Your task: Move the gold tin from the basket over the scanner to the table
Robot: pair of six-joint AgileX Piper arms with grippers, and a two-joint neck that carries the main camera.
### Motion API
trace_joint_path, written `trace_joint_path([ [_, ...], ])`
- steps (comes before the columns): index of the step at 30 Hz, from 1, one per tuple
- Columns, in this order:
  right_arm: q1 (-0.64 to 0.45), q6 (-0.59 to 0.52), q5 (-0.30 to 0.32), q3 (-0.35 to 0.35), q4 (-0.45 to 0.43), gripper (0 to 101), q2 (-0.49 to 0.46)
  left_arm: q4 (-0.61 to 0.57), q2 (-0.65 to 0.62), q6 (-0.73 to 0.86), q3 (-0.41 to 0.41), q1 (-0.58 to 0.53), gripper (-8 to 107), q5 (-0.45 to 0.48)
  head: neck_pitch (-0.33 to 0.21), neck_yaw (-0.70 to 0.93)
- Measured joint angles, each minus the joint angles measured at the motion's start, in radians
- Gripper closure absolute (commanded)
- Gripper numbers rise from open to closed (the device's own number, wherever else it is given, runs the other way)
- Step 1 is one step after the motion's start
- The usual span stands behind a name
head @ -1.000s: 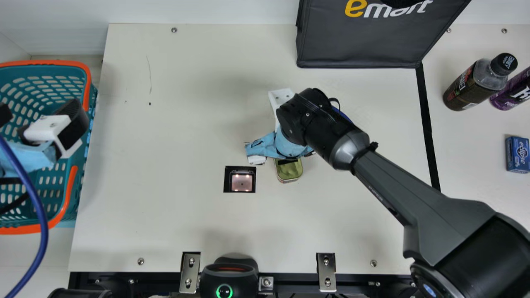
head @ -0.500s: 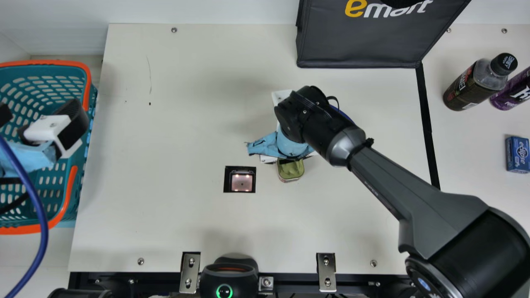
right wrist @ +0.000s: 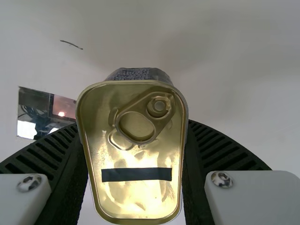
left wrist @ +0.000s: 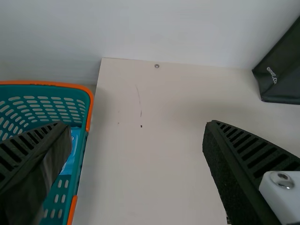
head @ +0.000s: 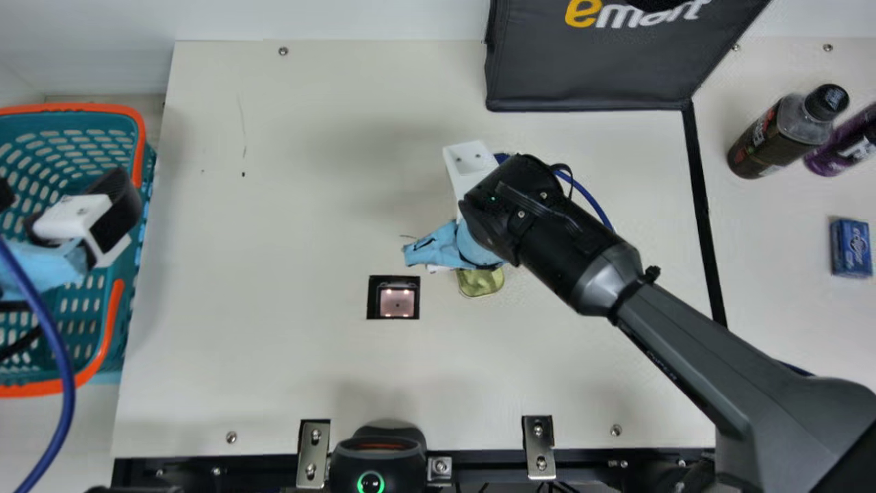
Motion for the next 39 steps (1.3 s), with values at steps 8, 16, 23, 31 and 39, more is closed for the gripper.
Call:
trace_joint_path([
  [8, -0.079, -0.097, 0.064, 0.01, -0.008, 101, -0.086, 0.0, 0.0, 0.0, 0.0, 0.0, 9, 0.0, 0.002, -0.176],
  [16, -0.24, -0.294, 0.14, 0.049, 0.015, 101, -0.201, 0.0, 0.0, 0.0, 0.0, 0.0, 9, 0.0, 0.002, -0.291],
  [23, -0.419, -0.529, 0.152, 0.1, 0.075, 101, -0.307, 0.0, 0.0, 0.0, 0.0, 0.0, 9, 0.0, 0.002, -0.291],
  [31, -0.66, -0.739, 0.153, 0.152, 0.099, 101, -0.371, 0.0, 0.0, 0.0, 0.0, 0.0, 9, 0.0, 0.0, -0.291],
  [39, -0.886, -0.791, 0.149, 0.164, 0.077, 101, -0.353, 0.0, 0.0, 0.0, 0.0, 0.0, 9, 0.0, 0.0, -0.291],
])
